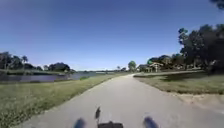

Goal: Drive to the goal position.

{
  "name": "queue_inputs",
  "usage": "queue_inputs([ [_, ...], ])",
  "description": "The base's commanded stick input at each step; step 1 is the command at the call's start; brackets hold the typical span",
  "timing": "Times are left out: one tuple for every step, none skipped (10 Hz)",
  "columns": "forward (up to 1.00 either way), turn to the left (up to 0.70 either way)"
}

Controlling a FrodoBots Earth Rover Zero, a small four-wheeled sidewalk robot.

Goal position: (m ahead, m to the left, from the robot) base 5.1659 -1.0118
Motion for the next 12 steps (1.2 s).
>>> queue_inputs([
  [0.85,0.00],
  [0.85,0.00],
  [0.85,0.00],
  [0.85,0.00],
  [0.85,0.00],
  [0.85,0.00],
  [0.85,0.00],
  [0.85,0.00],
  [0.85,0.00],
  [0.85,0.00],
  [0.85,0.00],
  [0.85,0.00],
])
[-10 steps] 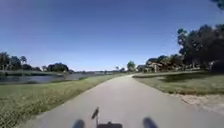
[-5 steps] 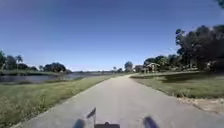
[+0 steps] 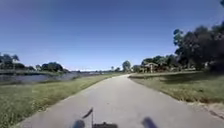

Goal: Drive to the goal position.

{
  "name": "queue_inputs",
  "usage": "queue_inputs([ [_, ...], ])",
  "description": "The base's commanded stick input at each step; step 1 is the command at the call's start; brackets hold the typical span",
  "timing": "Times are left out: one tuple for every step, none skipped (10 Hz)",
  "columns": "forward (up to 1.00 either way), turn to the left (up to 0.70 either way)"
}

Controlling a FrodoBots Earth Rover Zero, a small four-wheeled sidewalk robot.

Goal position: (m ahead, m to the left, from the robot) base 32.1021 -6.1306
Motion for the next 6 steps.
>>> queue_inputs([
  [0.85,0.00],
  [0.85,0.00],
  [0.85,0.00],
  [0.85,0.00],
  [0.85,0.19],
  [0.85,0.34],
])
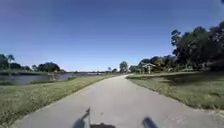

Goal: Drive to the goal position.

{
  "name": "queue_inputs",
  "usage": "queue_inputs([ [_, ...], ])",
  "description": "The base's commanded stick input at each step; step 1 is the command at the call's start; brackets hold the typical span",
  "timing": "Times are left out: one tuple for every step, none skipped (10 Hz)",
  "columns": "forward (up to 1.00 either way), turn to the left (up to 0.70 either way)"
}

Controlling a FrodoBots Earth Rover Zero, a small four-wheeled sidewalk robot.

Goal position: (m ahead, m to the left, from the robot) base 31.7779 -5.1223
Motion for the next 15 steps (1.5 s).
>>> queue_inputs([
  [0.85,0.34],
  [0.85,0.34],
  [0.85,0.04],
  [0.85,0.00],
  [0.85,0.00],
  [0.85,0.00],
  [0.85,0.00],
  [0.85,0.00],
  [0.85,0.00],
  [0.85,0.00],
  [0.85,0.00],
  [0.85,0.00],
  [0.85,0.00],
  [0.85,0.00],
  [0.85,0.00],
])
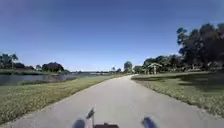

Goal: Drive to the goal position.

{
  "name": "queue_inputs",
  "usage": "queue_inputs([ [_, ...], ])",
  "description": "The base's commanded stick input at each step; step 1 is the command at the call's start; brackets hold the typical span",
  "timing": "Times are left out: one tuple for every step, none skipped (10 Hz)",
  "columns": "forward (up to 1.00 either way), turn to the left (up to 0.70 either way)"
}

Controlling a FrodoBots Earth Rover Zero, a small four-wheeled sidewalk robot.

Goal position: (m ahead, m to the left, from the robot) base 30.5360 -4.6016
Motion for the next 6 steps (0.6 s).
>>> queue_inputs([
  [0.85,0.00],
  [0.85,0.00],
  [0.85,0.00],
  [0.85,0.00],
  [0.85,0.00],
  [0.85,0.00],
])
